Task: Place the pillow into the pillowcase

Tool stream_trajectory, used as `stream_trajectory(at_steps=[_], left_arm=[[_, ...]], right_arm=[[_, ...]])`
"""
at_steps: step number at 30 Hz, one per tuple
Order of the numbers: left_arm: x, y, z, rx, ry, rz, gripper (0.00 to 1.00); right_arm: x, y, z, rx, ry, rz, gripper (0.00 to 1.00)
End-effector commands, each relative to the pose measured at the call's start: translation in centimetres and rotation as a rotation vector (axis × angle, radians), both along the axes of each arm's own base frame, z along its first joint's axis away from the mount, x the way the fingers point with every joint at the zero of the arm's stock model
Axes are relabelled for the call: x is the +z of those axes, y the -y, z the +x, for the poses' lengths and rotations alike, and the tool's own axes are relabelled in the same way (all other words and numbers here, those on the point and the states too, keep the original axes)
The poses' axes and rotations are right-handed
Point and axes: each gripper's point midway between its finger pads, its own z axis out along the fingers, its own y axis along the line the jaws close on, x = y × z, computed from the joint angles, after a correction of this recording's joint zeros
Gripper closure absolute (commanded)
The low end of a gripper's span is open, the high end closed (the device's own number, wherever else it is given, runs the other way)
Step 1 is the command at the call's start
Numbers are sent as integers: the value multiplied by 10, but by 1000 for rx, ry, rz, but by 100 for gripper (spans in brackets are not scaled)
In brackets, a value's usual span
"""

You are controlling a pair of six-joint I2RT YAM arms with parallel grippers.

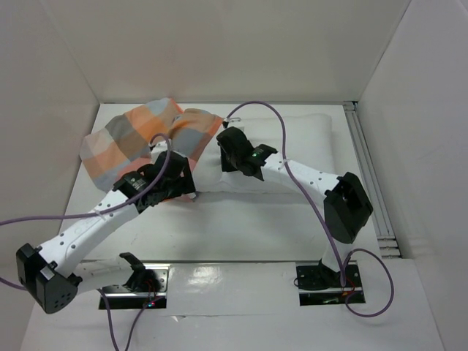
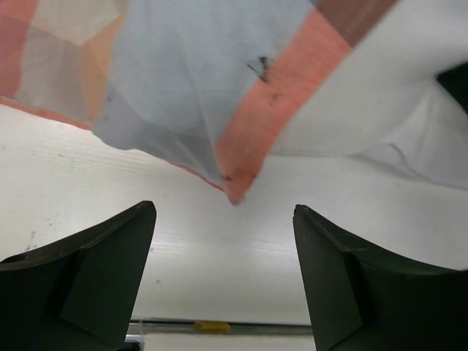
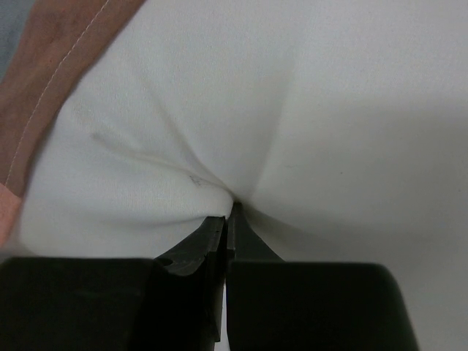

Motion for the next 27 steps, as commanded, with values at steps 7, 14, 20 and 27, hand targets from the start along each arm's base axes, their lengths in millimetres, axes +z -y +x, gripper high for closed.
stream_trajectory(at_steps=[7,14,20,27], left_arm=[[-22,-24,14,229,-32,154,29],[-1,-7,23,144,18,118,100],[67,80,33,-273,122,-30,100],[143,151,20,-633,233,-269,100]], right_arm=[[7,-9,4,4,11,31,100],[11,-10,6,-3,22,34,100],[16,-16,15,-11,38,40,100],[67,-9,56,-61,119,146,100]])
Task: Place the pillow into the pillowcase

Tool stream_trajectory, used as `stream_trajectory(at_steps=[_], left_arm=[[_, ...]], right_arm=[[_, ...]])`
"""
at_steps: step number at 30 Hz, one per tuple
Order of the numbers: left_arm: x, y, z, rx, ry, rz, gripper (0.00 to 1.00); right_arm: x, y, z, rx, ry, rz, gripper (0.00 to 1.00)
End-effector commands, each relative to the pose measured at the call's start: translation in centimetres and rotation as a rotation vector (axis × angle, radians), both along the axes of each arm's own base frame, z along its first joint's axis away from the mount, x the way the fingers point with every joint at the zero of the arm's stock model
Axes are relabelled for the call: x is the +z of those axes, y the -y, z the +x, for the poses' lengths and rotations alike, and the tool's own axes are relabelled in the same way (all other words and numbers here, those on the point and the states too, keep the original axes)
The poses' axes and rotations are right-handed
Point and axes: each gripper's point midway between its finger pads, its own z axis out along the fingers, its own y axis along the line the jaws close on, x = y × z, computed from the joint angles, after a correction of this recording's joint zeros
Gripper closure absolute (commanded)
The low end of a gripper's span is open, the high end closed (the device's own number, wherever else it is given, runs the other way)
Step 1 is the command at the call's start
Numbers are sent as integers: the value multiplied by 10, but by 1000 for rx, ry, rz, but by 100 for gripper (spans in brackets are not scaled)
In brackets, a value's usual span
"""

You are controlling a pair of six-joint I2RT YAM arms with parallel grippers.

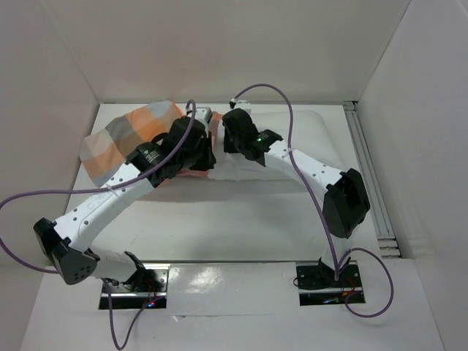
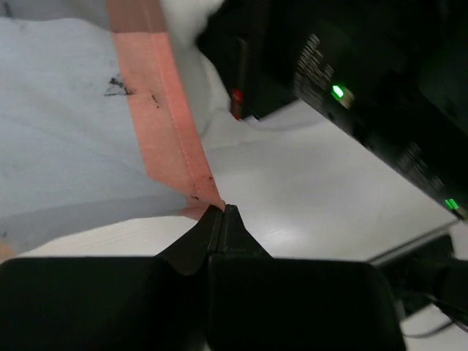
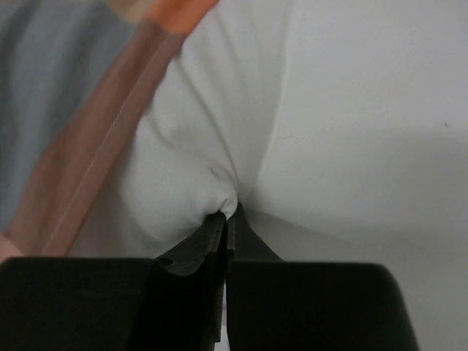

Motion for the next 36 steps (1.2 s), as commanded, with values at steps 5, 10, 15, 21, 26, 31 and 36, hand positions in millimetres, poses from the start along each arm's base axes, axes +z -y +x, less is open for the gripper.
stream_trajectory(at_steps=[5,10,15,21,26,31,36], left_arm=[[-39,33,-38,-227,-105,-93,100],[-73,11,-50,-153,-208,-4,86],[5,-2,-33,-140,-42,12,5],[55,-22,34,2,85,71,44],[37,-44,115,222,79,235,25],[-14,-49,169,294,17,397,18],[-41,-47,184,265,-44,364,27]], right_arm=[[-8,-19,-9,41,-50,159,100],[-26,-18,-52,84,-103,214,100],[12,19,-59,33,-25,98,36],[70,84,-34,-141,122,-61,2],[84,171,11,-334,116,-110,0],[63,268,43,-485,26,-80,0],[14,324,40,-596,-84,-36,0]])
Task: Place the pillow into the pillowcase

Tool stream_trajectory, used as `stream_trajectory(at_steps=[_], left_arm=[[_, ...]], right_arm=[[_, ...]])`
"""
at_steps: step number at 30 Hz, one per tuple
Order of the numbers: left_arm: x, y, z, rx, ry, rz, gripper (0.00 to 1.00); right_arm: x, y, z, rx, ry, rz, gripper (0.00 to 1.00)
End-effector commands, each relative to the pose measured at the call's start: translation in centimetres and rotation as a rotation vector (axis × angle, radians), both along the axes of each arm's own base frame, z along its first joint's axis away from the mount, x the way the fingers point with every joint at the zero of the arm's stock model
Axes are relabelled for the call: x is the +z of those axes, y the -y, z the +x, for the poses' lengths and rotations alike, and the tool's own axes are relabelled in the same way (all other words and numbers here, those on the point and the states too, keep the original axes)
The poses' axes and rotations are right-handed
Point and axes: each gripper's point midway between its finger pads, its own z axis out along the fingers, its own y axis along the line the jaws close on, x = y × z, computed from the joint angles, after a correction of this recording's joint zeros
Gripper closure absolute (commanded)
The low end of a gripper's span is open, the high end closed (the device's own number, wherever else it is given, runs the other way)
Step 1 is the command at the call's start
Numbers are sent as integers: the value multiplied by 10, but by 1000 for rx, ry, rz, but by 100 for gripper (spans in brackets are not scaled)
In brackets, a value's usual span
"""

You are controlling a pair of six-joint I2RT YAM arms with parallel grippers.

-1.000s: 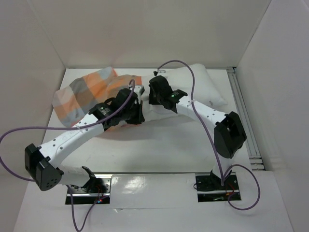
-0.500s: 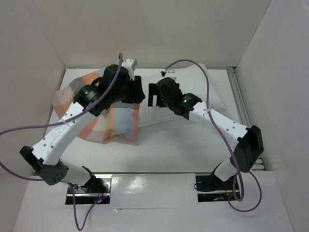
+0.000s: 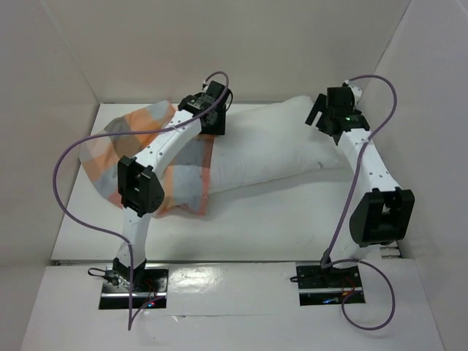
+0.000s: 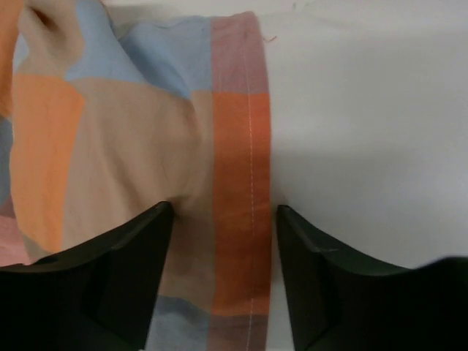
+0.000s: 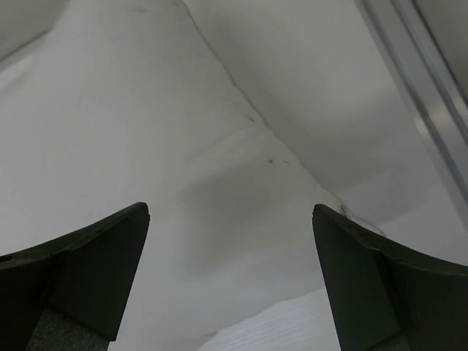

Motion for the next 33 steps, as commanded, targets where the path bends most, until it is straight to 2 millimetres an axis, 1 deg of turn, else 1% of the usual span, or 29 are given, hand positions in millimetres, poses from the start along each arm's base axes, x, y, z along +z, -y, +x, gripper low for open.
stream_trajectory(at_steps=[1,2,3,4,6,7,8,9,11,12,13,15,16,17,18,19,21,22,23,24,25,26,27,28,29,30,31,32,33], left_arm=[[28,-15,7,9,45,-23,32],[22,-14,8,9,34,-17,36],[12,-12,9,-9,12,-10,48],[11,-10,8,-16,7,-18,58],[12,-4,9,-33,0,-39,74],[12,-2,8,-42,-5,-50,83],[14,1,8,-61,-4,-59,88],[20,5,8,-73,9,-81,92],[32,19,5,-149,23,-113,100],[45,30,2,-191,51,-138,100],[52,47,-2,-256,55,-183,100],[78,81,-11,-364,105,-263,100],[90,104,-23,-468,102,-335,100],[103,119,-32,-523,116,-375,100],[125,147,-43,-596,154,-436,100],[135,167,-60,-689,141,-500,100],[164,202,-91,-790,146,-631,100],[185,217,-110,-879,162,-719,100],[194,224,-122,-891,145,-780,100],[181,233,-134,-904,90,-802,100],[188,231,-141,-906,91,-827,100],[184,234,-138,-899,94,-842,100],[170,234,-136,-871,62,-833,100],[150,232,-126,-812,48,-793,100],[126,234,-121,-784,4,-768,100],[111,233,-118,-761,-30,-746,100],[99,228,-109,-728,-47,-728,100],[90,223,-97,-685,-37,-702,100],[74,222,-93,-668,-56,-665,100]], right_arm=[[-33,0,-10,39,-73,93,0],[-40,2,-13,35,-87,118,0],[-52,7,-15,30,-100,135,0],[-59,4,-18,29,-112,178,0],[-74,-6,-20,69,-124,214,7],[-78,-18,-21,120,-126,260,14],[-82,-23,-22,140,-128,277,33],[-90,-27,-23,160,-123,294,47],[-90,-51,-26,244,-118,341,80],[-85,-59,-27,272,-110,352,100],[-82,-75,-30,321,-103,362,100],[-52,-102,-39,413,-32,371,100],[-42,-127,-50,481,-18,369,100],[-22,-135,-54,483,20,356,100],[11,-143,-65,516,94,345,100],[35,-165,-78,570,135,347,100],[76,-171,-97,572,220,333,100],[89,-173,-107,572,220,333,100],[91,-180,-116,562,217,317,100],[93,-178,-124,554,216,301,100],[77,-176,-132,535,167,287,100],[66,-175,-137,499,144,276,100],[59,-169,-142,473,142,274,100],[28,-164,-153,451,62,258,100],[19,-161,-157,423,48,275,100],[10,-156,-161,394,38,275,100],[6,-151,-169,381,37,275,100],[-12,-143,-177,352,-3,256,100],[-16,-134,-179,312,-5,236,100]])
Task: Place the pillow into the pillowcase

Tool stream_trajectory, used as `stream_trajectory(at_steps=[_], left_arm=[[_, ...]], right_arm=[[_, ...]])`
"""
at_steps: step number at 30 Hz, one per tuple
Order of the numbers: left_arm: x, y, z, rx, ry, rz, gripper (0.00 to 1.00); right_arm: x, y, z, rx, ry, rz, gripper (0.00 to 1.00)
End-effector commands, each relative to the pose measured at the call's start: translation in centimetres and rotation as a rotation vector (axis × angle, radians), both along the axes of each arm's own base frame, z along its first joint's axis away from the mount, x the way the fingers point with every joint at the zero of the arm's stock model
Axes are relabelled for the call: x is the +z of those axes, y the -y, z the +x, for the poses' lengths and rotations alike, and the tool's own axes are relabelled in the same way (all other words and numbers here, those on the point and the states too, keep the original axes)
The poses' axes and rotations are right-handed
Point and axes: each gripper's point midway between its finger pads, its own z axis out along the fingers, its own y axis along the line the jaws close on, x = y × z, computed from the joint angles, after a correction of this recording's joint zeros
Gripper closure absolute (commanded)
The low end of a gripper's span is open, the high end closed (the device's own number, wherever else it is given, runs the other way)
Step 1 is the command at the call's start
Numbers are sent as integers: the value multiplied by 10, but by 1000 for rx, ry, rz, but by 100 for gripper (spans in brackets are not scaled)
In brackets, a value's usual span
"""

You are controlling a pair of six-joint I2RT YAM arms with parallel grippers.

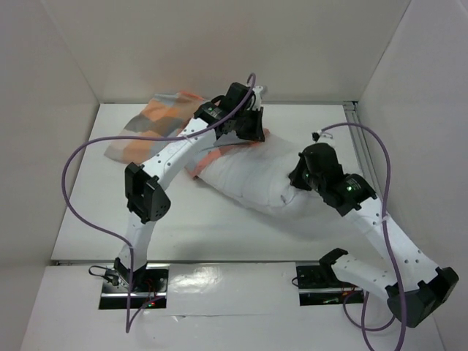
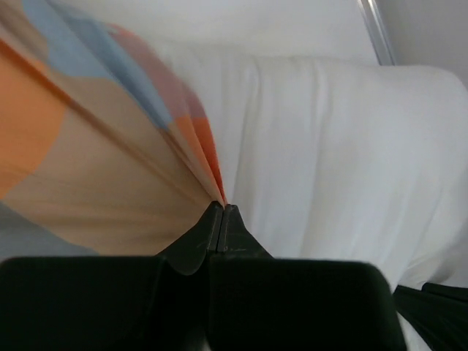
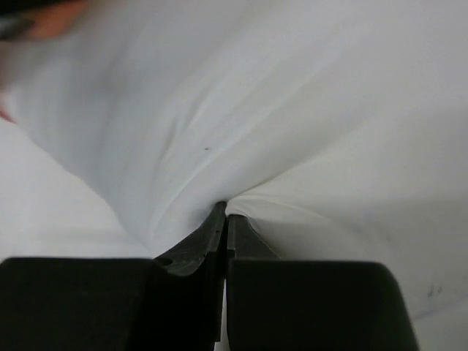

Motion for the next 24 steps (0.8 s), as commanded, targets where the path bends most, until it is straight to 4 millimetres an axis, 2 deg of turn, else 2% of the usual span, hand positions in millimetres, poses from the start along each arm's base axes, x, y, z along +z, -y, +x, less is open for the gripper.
stream_trajectory(at_steps=[1,2,3,4,5,6,7,8,9,10,11,12,13,14,15,16,17,18,19,20,21,23,24], left_arm=[[7,35,-21,-91,-41,-91,96],[16,32,-19,-88,-13,-84,88],[13,30,-17,-100,5,-57,80],[19,28,-18,-112,21,-50,69],[31,21,-20,-108,51,-38,38],[40,11,-17,-78,94,-12,23],[51,1,-16,-68,148,17,11],[54,-10,-15,-46,179,49,2],[79,-37,-14,42,257,93,0],[87,-54,-14,82,301,134,0],[93,-71,-16,131,328,169,0],[98,-108,-18,244,360,238,0],[102,-122,-20,289,380,257,0],[85,-140,-23,331,354,309,0],[82,-160,-23,395,349,335,0],[98,-175,-33,450,370,277,0],[92,-191,-33,492,356,270,0],[55,-203,-40,502,295,319,0],[44,-210,-45,509,275,308,0],[45,-228,-51,568,268,273,0],[11,-235,-59,574,207,305,0],[-15,-246,-67,625,158,281,0],[-19,-251,-69,657,165,247,10]], right_arm=[[-25,10,-1,-109,-36,-1,100],[-27,19,-4,-133,-47,-20,100],[-25,20,-5,-121,-46,-37,100],[-26,22,-3,-117,-55,-69,91],[-22,24,-1,-113,-52,-95,73],[-4,26,1,-110,-35,-112,51],[5,32,5,-113,-17,-157,21],[12,33,11,-117,-9,-186,13],[41,32,17,-122,50,-182,6],[54,33,22,-118,84,-220,1],[60,32,30,-117,94,-240,1],[82,26,35,-105,138,-225,1],[91,20,40,-78,163,-240,1],[91,9,52,-60,173,-249,1],[99,0,58,-45,194,-246,1],[99,-15,61,0,205,-258,1],[97,-28,64,30,208,-264,1],[84,-44,73,52,183,-289,1],[86,-63,72,90,197,-307,1],[83,-66,76,68,198,-342,1],[70,-78,81,87,179,-383,1],[61,-99,76,151,183,-411,1],[47,-106,75,179,160,-442,1]])
